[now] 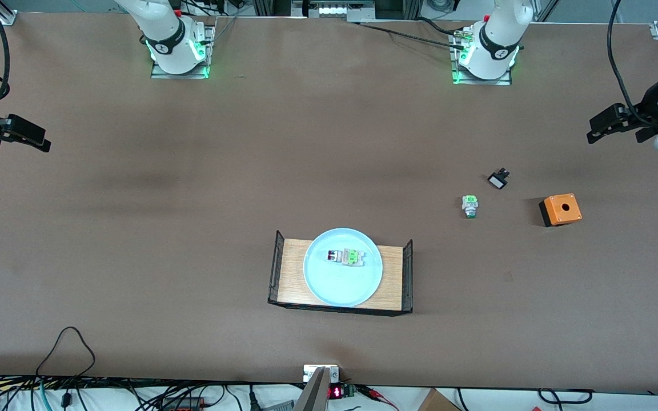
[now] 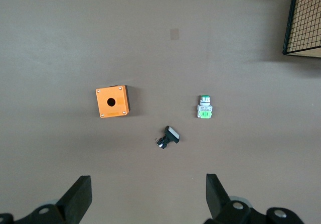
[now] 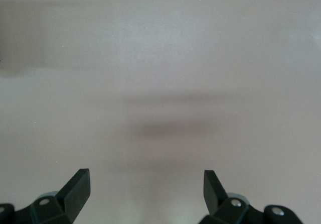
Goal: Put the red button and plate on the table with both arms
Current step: 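Move the left gripper toward the blue plate on the wooden tray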
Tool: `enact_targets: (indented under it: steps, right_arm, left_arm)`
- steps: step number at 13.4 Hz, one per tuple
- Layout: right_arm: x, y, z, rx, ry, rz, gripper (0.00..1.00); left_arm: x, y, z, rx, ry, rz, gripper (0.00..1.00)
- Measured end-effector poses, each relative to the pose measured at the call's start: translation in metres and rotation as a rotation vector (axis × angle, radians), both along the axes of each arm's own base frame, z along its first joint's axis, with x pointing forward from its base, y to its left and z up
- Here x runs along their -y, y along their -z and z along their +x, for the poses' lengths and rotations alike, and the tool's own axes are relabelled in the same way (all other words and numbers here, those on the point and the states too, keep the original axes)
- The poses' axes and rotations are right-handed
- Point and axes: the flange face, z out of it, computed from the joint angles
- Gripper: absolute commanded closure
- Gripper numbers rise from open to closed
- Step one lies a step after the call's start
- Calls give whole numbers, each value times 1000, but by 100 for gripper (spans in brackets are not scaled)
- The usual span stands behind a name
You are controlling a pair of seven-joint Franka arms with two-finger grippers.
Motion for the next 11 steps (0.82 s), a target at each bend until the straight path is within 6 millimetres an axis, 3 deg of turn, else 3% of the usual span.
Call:
enact_targets:
  steps: [7,11]
  right_arm:
    - [1,0,0,0,1,0,0]
    - [1,0,0,0,2,0,0]
  left_arm:
    - [2,7,0,-33,-3,-1,0]
    - [42,49,12,-138,-15,8,0]
